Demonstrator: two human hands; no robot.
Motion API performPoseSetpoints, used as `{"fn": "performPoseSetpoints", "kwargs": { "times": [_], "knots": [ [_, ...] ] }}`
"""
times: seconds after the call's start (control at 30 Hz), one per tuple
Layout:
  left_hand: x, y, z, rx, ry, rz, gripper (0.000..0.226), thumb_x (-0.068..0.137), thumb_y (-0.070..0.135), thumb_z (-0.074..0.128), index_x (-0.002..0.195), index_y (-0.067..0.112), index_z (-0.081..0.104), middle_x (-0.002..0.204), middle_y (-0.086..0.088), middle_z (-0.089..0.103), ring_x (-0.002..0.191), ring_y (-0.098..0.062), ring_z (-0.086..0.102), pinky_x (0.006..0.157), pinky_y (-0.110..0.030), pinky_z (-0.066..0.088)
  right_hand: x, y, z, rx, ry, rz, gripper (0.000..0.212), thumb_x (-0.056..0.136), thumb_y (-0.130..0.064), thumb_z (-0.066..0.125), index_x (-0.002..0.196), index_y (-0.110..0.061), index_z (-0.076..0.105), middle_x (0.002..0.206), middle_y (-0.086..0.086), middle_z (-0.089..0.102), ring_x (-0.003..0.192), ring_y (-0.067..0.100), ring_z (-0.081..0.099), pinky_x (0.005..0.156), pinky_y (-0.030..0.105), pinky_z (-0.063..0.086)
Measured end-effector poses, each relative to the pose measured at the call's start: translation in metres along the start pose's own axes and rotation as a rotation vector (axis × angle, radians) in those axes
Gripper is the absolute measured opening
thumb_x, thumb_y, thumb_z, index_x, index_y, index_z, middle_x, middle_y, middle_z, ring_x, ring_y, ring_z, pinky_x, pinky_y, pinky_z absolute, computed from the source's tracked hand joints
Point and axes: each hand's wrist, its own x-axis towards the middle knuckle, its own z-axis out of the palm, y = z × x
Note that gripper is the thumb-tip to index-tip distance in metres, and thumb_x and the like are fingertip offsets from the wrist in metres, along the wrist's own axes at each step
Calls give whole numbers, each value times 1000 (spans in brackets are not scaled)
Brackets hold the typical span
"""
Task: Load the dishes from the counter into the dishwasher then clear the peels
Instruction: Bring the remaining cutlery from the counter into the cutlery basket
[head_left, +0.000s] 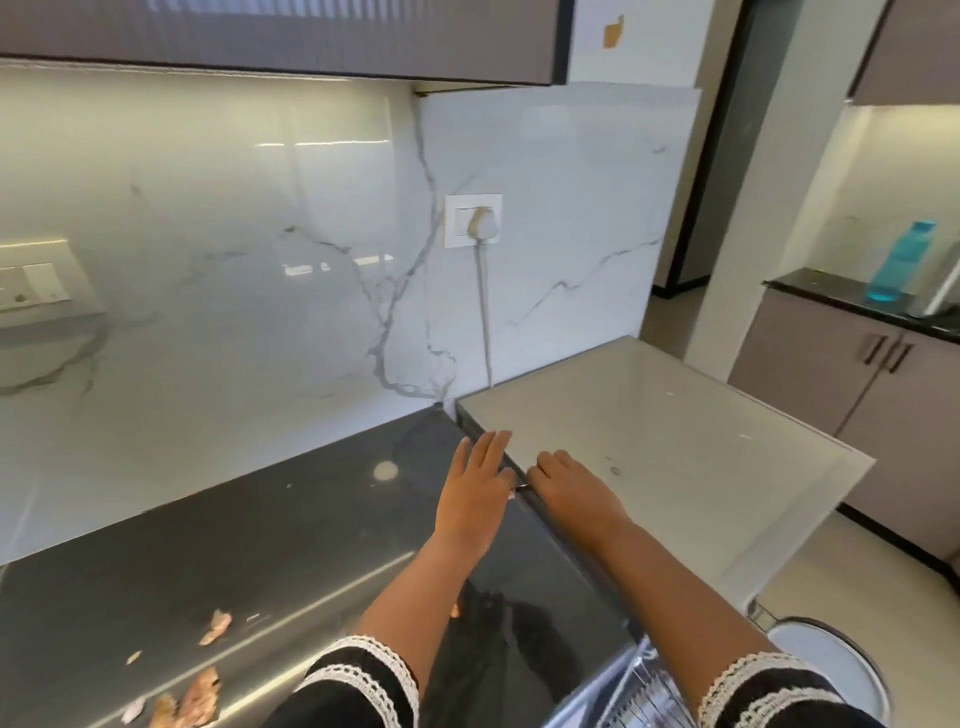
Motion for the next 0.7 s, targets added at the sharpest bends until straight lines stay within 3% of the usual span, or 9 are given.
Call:
{"fn": "performPoseSetpoints", "kwargs": {
  "times": [0.1,0.23,0.43,0.7],
  "knots": [
    [17,58,-13,55,29,144,14,76,18,78,85,18,69,157,-9,25,147,-30,19,117,-52,19,-49,43,-12,-91,-15,30,38,54,-4,88,86,-12,68,82,5,64,72,21,60,58,29,53],
    [32,125,-23,82,111,225,15,69,25,83,68,22,69,150,-7,42,141,-29,34,114,-53,28,-104,83,-29,-150,-36,127,48,49,-6,93,91,-11,71,87,5,66,74,20,61,59,28,55],
    [49,227,-21,19,239,369,13,76,28,79,70,22,68,154,-6,35,146,-28,23,114,-51,18,-191,149,-50,-230,-37,184,40,51,-2,89,84,-11,68,79,5,61,68,20,57,52,29,51],
    [63,334,-17,-92,313,495,7,79,24,72,74,20,71,146,-8,47,140,-29,36,113,-53,26,-279,192,-72,-282,-45,338,47,39,2,86,82,-8,69,76,7,62,66,24,61,46,28,48]
  ]
}}
